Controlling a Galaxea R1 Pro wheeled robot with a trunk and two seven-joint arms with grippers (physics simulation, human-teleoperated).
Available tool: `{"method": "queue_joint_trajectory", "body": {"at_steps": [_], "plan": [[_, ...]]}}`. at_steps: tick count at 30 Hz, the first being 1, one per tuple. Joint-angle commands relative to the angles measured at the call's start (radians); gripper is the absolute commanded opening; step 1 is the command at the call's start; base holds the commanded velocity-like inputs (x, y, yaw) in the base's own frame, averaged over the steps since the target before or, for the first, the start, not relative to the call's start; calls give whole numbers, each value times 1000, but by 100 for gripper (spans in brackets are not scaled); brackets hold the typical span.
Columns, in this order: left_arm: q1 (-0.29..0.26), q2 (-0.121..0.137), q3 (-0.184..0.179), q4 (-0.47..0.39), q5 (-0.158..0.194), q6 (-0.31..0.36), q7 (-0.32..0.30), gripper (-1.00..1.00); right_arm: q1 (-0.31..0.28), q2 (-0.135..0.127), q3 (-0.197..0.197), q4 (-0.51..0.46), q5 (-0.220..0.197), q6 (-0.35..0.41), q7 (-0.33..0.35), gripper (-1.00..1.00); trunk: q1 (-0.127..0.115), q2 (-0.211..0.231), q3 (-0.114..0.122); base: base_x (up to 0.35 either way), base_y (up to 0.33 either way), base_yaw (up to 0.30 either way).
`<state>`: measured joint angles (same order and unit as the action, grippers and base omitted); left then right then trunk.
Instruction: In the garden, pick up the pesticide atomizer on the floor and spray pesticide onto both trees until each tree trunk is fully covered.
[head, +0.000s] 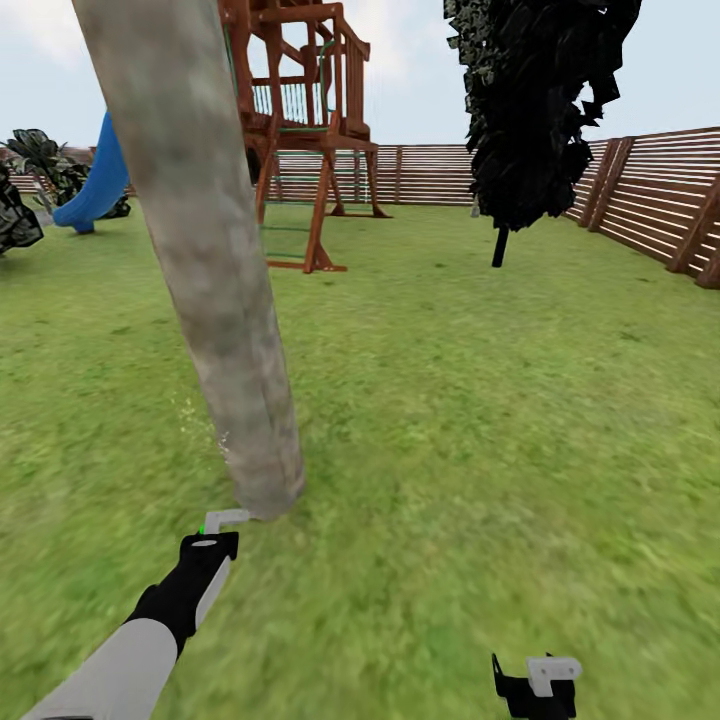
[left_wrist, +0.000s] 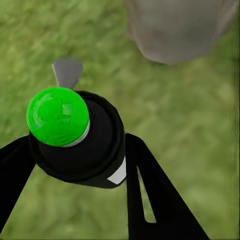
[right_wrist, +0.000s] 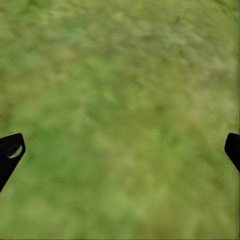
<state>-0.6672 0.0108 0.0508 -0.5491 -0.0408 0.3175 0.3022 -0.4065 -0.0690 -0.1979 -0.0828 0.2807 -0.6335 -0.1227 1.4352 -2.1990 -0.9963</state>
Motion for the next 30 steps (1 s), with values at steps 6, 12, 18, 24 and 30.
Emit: {"method": "queue_joint_trajectory", "body": {"at_steps": [6,12,18,24,30], "plan": [[0,-1,0,0,-1,0,0,-100,0,0,0,0,0,0,0,100,0,0,0,225,-197,29],[0,0,0,-1,-1,0,0,-100,0,0,0,0,0,0,0,100,0,0,0,194,-214,247],[0,0,0,0,-1,0,0,-100,0,0,0,0,0,0,0,100,0,0,0,227,-182,44],[-1,-22,0,-7,1,0,-1,-100,0,0,0,0,0,0,0,100,0,0,0,29,-21,229],[-8,49,25,-11,-1,5,-17,-100,0,0,0,0,0,0,0,100,0,0,0,0,0,156]]}}
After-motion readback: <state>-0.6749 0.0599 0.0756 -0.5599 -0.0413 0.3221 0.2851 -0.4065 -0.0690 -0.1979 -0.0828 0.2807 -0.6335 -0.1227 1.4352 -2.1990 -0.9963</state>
